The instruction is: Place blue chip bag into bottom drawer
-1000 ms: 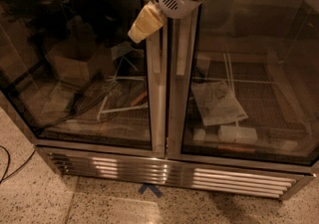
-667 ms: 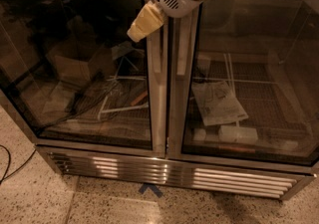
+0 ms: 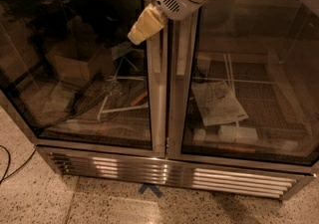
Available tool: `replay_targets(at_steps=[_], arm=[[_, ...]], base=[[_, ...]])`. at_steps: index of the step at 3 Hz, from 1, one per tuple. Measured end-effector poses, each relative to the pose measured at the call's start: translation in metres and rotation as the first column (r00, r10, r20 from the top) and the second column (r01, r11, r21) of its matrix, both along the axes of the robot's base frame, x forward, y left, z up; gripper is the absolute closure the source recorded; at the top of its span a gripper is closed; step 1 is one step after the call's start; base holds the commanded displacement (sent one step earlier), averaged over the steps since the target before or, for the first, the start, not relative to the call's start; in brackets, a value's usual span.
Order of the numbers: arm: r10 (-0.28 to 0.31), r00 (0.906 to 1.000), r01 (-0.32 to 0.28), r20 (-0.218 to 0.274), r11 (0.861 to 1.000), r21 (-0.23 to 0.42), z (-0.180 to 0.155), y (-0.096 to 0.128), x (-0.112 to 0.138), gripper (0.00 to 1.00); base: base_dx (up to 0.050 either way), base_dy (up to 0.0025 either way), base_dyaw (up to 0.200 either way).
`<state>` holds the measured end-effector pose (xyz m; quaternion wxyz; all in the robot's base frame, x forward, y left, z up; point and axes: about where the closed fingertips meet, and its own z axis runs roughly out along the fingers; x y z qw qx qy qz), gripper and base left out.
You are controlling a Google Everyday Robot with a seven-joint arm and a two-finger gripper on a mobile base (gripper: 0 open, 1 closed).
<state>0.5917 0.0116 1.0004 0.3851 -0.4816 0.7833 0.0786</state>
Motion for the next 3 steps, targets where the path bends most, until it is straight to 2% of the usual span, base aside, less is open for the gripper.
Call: replay_targets(at_steps=[3], arm=[[0.016, 0.9998, -0.017, -0.014, 1.0, -0.008, -0.0098, 0.0005, -0.0019, 0.36]], base=[[0.0, 0.0, 0.0]])
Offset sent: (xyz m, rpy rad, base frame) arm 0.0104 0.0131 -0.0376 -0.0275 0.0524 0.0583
